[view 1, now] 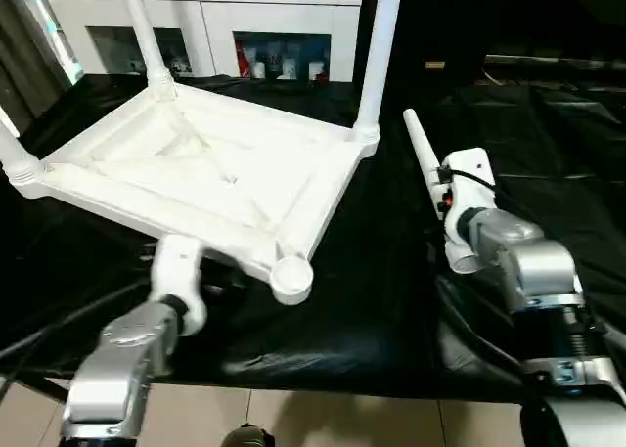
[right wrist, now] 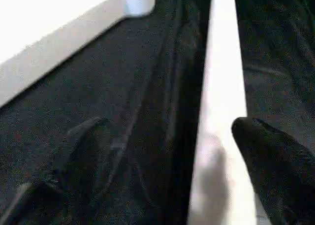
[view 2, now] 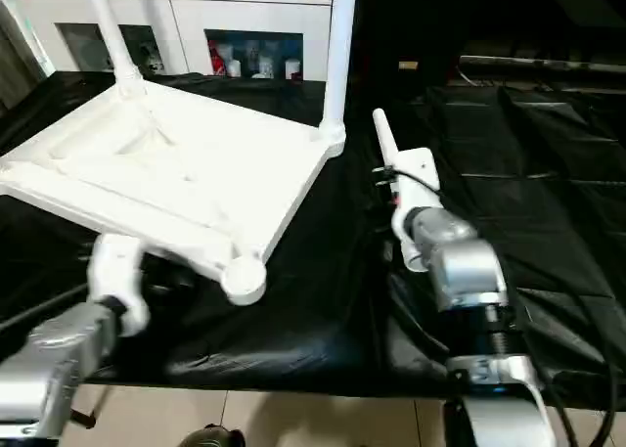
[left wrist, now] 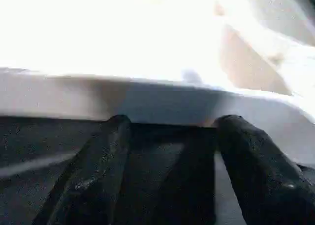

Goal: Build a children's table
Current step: Rotate table base, then pick table leg

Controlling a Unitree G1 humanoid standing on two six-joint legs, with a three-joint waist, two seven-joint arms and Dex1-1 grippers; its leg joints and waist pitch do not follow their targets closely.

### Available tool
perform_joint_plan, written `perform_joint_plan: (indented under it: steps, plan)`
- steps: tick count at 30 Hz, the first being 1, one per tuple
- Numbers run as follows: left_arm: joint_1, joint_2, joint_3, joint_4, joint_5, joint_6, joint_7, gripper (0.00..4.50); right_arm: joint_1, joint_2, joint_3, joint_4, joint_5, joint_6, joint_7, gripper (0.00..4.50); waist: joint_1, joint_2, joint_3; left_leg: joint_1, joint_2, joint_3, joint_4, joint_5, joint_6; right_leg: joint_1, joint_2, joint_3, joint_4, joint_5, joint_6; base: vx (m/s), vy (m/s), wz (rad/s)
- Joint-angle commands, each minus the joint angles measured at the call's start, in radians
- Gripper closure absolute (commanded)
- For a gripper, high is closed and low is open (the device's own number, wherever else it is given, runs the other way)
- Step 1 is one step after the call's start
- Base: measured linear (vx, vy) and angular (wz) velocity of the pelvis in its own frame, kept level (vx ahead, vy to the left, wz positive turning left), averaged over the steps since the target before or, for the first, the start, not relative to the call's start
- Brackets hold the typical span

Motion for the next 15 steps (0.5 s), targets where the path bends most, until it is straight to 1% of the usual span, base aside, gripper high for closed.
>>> perform_joint_plan:
  steps: [1, 2, 3, 4, 5, 6, 7, 8, 9, 10, 11, 12, 13, 14, 15]
  plan:
    - [0.004, 0.029, -0.013, -0.055, -0.028, -0.038, -0.072, 1.3, -0.038, -0.009, -0.03, 0.027, 0.018, 0.046, -0.001, 0.1, -0.007, -0.008, -0.074, 0.023, 0.036, -0.021, -0.066, -0.237, -0.03, 0.041, -0.053, 0.051, -0.074, -0.193, -0.137, 0.0, 0.0, 0.0]
    - [0.005, 0.033, -0.014, -0.059, -0.033, -0.039, -0.084, 1.3, -0.041, -0.009, -0.032, 0.033, 0.019, 0.053, -0.002, 0.1, -0.007, -0.006, -0.074, 0.023, 0.035, -0.022, -0.066, -0.234, -0.029, 0.041, -0.054, 0.051, -0.072, -0.198, -0.142, 0.0, 0.0, 0.0]
    - [0.011, 0.043, -0.01, -0.086, -0.067, -0.027, -0.127, 1.3, -0.05, -0.009, -0.04, 0.058, 0.02, 0.058, -0.01, 0.1, -0.012, -0.004, -0.072, 0.023, 0.035, -0.021, -0.065, -0.24, -0.031, 0.039, -0.055, 0.051, -0.073, -0.214, -0.148, 0.0, 0.0, 0.0]
    - [0.019, 0.052, 0.004, -0.129, -0.123, -0.003, -0.182, 1.3, -0.066, -0.007, -0.055, 0.102, 0.019, 0.062, -0.026, 0.1, -0.013, -0.003, -0.073, 0.025, 0.035, -0.02, -0.064, -0.241, -0.034, 0.038, -0.056, 0.051, -0.073, -0.227, -0.157, 0.0, 0.0, 0.0]
    - [0.025, 0.064, 0.014, -0.163, -0.166, 0.022, -0.221, 1.3, -0.081, -0.007, -0.065, 0.143, 0.018, 0.047, -0.035, 0.1, -0.015, -0.007, -0.072, 0.025, 0.035, -0.019, -0.064, -0.243, -0.035, 0.038, -0.055, 0.051, -0.073, -0.228, -0.161, 0.0, 0.0, 0.0]
    - [0.029, 0.072, 0.02, -0.184, -0.193, 0.036, -0.246, 1.3, -0.091, -0.007, -0.071, 0.17, 0.018, 0.037, -0.041, 0.1, -0.015, -0.005, -0.073, 0.026, 0.035, -0.018, -0.063, -0.24, -0.04, 0.038, -0.055, 0.051, -0.07, -0.227, -0.17, 0.0, 0.0, 0.0]
    - [0.034, 0.089, 0.02, -0.202, -0.219, 0.047, -0.274, 1.3, -0.107, -0.009, -0.072, 0.208, 0.018, 0.031, -0.043, 0.1, -0.016, -0.006, -0.071, 0.026, 0.033, -0.016, -0.062, -0.242, -0.038, 0.037, -0.051, 0.052, -0.071, -0.222, -0.168, 0.0, 0.0, 0.0]
    - [0.038, 0.104, 0.019, -0.217, -0.241, 0.054, -0.298, 1.3, -0.121, -0.012, -0.072, 0.24, 0.018, 0.028, -0.044, 0.1, -0.016, -0.006, -0.073, 0.027, 0.033, -0.018, -0.061, -0.239, -0.039, 0.037, -0.052, 0.051, -0.068, -0.219, -0.171, 0.0, 0.0, 0.0]
    - [0.038, 0.104, 0.019, -0.217, -0.241, 0.054, -0.298, 1.3, -0.121, -0.012, -0.072, 0.24, 0.018, 0.028, -0.044, 0.1, -0.019, -0.005, -0.072, 0.025, 0.031, -0.016, -0.061, -0.238, -0.036, 0.038, -0.048, 0.051, -0.068, -0.216, -0.171, 0.0, 0.0, 0.0]
    - [0.042, 0.125, 0.011, -0.227, -0.255, 0.055, -0.323, 1.3, -0.143, -0.017, -0.067, 0.288, 0.012, 0.017, -0.049, 0.1, -0.019, -0.008, -0.072, 0.025, 0.032, -0.015, -0.061, -0.236, -0.034, 0.038, -0.048, 0.052, -0.069, -0.214, -0.166, 0.0, 0.0, 0.0]
    - [0.045, 0.15, 0.001, -0.241, -0.27, 0.065, -0.353, 1.3, -0.177, -0.024, -0.056, 0.354, 0.0, -0.003, -0.053, 0.1, -0.019, -0.006, -0.075, 0.026, 0.031, -0.017, -0.06, -0.227, -0.036, 0.039, -0.052, 0.051, -0.064, -0.211, -0.171, 0.0, 0.0, 0.0]
    - [0.045, 0.159, -0.003, -0.244, -0.272, 0.067, -0.363, 1.3, -0.192, -0.026, -0.054, 0.381, -0.002, -0.005, -0.049, 0.1, -0.024, -0.005, -0.073, 0.025, 0.029, -0.014, -0.059, -0.23, -0.037, 0.037, -0.046, 0.052, -0.065, -0.209, -0.173, 0.0, 0.0, 0.0]
    - [0.044, 0.17, -0.011, -0.247, -0.271, 0.069, -0.374, 1.3, -0.215, -0.029, -0.05, 0.425, -0.002, -0.007, -0.037, 0.1, -0.026, -0.006, -0.072, 0.026, 0.031, -0.015, -0.06, -0.236, -0.038, 0.039, -0.047, 0.052, -0.065, -0.216, -0.17, 0.0, 0.0, 0.0]
    - [0.041, 0.178, -0.017, -0.251, -0.273, 0.074, -0.382, 1.3, -0.244, -0.031, -0.046, 0.482, -0.003, -0.011, -0.018, 0.1, -0.027, -0.005, -0.074, 0.028, 0.03, -0.015, -0.058, -0.238, -0.039, 0.038, -0.046, 0.052, -0.063, -0.215, -0.173, 0.0, 0.0, 0.0]
    - [0.037, 0.177, -0.019, -0.256, -0.279, 0.077, -0.384, 1.3, -0.261, -0.032, -0.046, 0.517, -0.002, -0.015, -0.003, 0.1, -0.03, -0.008, -0.073, 0.027, 0.031, -0.015, -0.057, -0.245, -0.038, 0.039, -0.048, 0.052, -0.061, -0.219, -0.18, 0.0, 0.0, 0.0]
